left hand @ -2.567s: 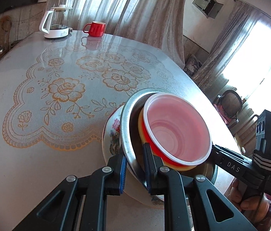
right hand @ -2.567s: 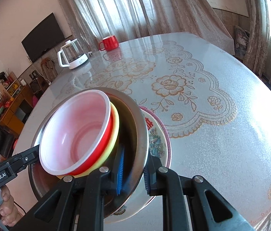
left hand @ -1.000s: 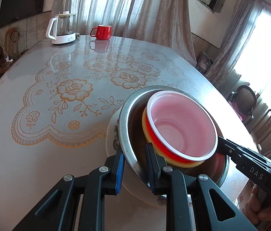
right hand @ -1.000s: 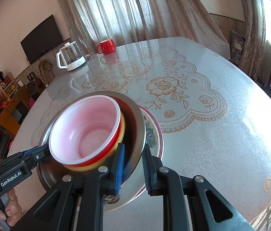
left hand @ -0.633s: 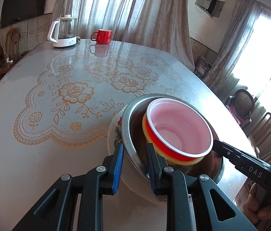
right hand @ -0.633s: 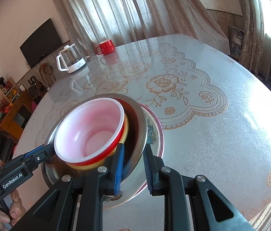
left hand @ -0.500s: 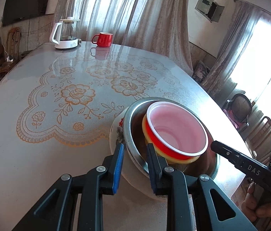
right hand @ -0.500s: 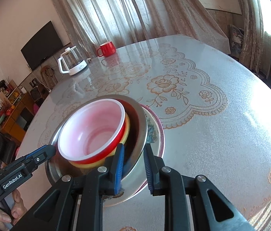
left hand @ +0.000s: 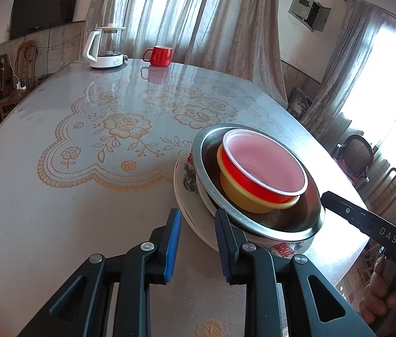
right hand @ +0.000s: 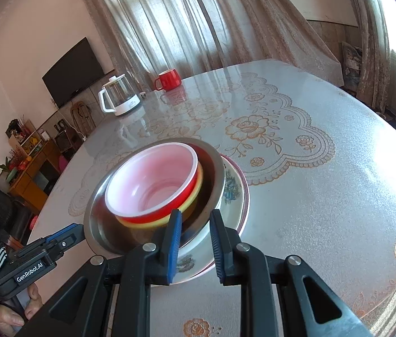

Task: Organize plates and bowls
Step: 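Lower the steel bowl onto the rose-pattern plate with the left tool, then open the left tool and withdraw both tools from the stack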

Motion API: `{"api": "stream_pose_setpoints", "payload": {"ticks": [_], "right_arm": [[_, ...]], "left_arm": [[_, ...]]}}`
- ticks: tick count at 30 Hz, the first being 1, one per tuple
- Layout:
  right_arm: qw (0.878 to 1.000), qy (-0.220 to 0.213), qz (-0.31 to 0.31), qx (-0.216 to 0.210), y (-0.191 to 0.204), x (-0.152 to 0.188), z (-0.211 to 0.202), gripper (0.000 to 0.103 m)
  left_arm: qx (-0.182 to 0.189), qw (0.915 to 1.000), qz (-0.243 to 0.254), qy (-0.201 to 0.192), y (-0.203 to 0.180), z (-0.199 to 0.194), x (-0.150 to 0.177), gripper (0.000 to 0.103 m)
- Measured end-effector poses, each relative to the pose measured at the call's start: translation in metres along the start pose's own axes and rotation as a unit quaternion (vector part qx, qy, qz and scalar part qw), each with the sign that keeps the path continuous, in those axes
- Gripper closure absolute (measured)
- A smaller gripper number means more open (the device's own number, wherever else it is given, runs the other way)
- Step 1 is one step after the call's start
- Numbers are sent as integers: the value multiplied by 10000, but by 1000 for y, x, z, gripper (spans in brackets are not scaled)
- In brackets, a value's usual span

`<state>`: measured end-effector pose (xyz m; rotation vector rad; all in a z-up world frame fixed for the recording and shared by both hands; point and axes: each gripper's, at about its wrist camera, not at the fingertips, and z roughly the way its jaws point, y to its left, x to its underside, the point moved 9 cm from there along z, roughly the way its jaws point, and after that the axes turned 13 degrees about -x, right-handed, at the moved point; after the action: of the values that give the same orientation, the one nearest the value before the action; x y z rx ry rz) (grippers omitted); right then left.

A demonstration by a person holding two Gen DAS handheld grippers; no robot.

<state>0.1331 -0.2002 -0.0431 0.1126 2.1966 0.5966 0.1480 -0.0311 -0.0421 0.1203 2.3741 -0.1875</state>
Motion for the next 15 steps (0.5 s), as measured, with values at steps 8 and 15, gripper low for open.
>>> {"api": "stream_pose_setpoints", "payload": {"ticks": [8, 15], "right_arm": [[9998, -153, -76, 70, 7, 5, -9, 82], [9940, -509, -534, 811, 23, 28, -23, 68]], "left_arm": [[-620, 9976, -76, -283, 14, -13, 7, 52], [-1152, 9907, -1, -720, 20, -28, 17, 29]]}}
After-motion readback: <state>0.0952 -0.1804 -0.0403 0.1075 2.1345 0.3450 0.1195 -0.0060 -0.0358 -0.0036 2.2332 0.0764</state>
